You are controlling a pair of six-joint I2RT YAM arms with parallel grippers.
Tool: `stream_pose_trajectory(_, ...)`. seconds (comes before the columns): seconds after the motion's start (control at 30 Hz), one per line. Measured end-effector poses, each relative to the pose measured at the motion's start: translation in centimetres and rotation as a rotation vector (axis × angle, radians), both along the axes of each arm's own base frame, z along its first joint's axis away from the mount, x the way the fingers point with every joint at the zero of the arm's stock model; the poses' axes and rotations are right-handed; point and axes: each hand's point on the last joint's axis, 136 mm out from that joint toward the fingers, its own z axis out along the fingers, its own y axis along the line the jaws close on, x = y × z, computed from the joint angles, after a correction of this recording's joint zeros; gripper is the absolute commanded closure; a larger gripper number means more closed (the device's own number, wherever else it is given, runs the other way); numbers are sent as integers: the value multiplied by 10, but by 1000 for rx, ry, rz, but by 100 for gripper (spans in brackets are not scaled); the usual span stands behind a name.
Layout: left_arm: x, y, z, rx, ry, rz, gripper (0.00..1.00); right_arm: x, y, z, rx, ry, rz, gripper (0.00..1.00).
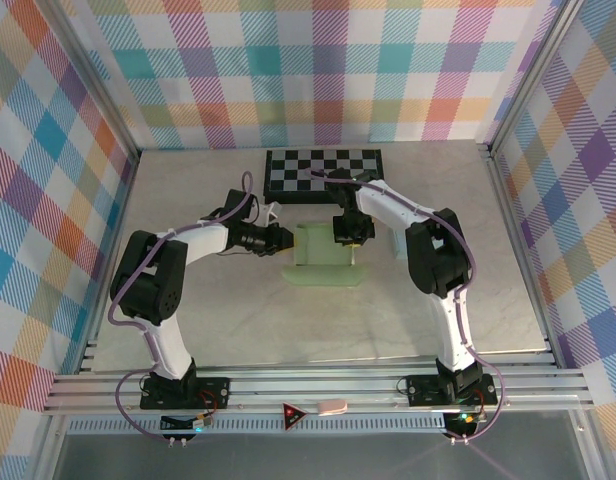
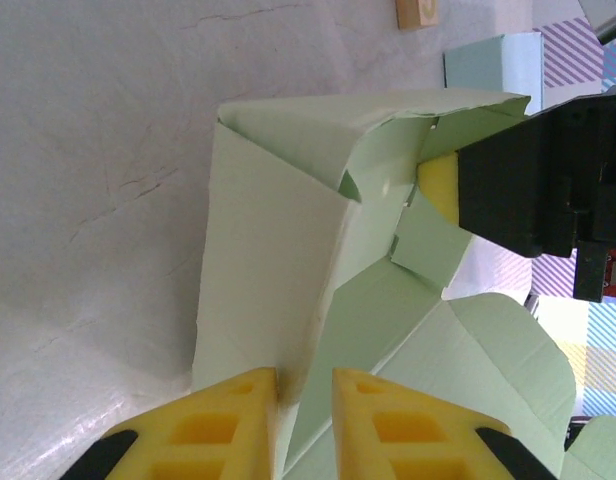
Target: Fold the paper box
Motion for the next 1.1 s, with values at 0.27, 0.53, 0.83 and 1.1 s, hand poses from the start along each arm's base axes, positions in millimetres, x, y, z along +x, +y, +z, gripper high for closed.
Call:
stream_pose_trajectory(0.27, -14, 6, -12, 28, 26, -2, 71, -1, 2, 0, 10, 6, 4, 100)
stream_pose_trajectory(0.53, -14, 19, -7, 3, 19, 19, 71, -2, 4, 0, 21, 12, 8, 100)
stream_pose_trajectory(0.83, -16, 17, 0, -51, 18, -14, 72, -2, 5, 0, 28, 16, 8, 100)
stream_pose_trajectory(1.1, -21, 7, -7, -57, 31, -61, 75, -3, 6, 0, 31, 18, 9, 100)
